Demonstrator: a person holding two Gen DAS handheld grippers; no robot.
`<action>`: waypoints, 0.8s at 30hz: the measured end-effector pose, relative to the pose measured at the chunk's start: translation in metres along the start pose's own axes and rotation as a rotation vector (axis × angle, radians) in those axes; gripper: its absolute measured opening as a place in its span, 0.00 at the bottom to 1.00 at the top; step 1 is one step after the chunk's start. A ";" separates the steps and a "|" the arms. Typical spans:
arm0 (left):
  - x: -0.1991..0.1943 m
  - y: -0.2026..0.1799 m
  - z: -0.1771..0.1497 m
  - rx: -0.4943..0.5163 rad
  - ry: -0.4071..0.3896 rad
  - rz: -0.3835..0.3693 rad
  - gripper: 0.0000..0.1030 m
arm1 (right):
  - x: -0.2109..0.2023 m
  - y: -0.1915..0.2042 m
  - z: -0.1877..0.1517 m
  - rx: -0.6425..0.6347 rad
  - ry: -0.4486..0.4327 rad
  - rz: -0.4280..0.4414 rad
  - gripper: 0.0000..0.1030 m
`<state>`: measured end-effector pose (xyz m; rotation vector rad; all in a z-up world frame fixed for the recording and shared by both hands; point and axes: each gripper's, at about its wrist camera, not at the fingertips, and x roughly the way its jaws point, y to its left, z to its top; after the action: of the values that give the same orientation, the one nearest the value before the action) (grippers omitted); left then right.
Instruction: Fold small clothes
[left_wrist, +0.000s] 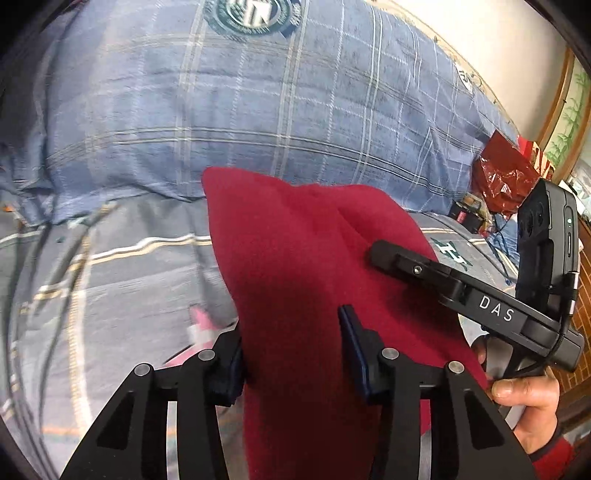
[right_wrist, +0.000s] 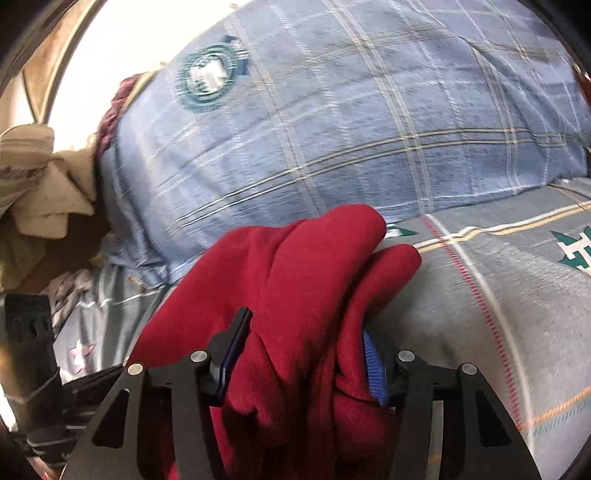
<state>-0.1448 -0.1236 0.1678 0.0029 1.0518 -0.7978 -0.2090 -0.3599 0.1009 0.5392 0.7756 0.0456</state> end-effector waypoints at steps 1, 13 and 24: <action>-0.010 0.005 -0.005 -0.001 -0.004 0.016 0.42 | -0.002 0.008 -0.002 -0.011 0.003 0.013 0.54; -0.037 0.049 -0.062 -0.121 0.092 0.123 0.59 | 0.033 0.045 -0.045 -0.036 0.185 -0.036 0.67; -0.055 0.029 -0.077 -0.096 -0.015 0.243 0.66 | 0.006 0.103 -0.044 -0.329 0.141 -0.085 0.46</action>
<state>-0.2008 -0.0422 0.1593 0.0426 1.0518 -0.5266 -0.2185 -0.2496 0.1209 0.1915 0.9070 0.1317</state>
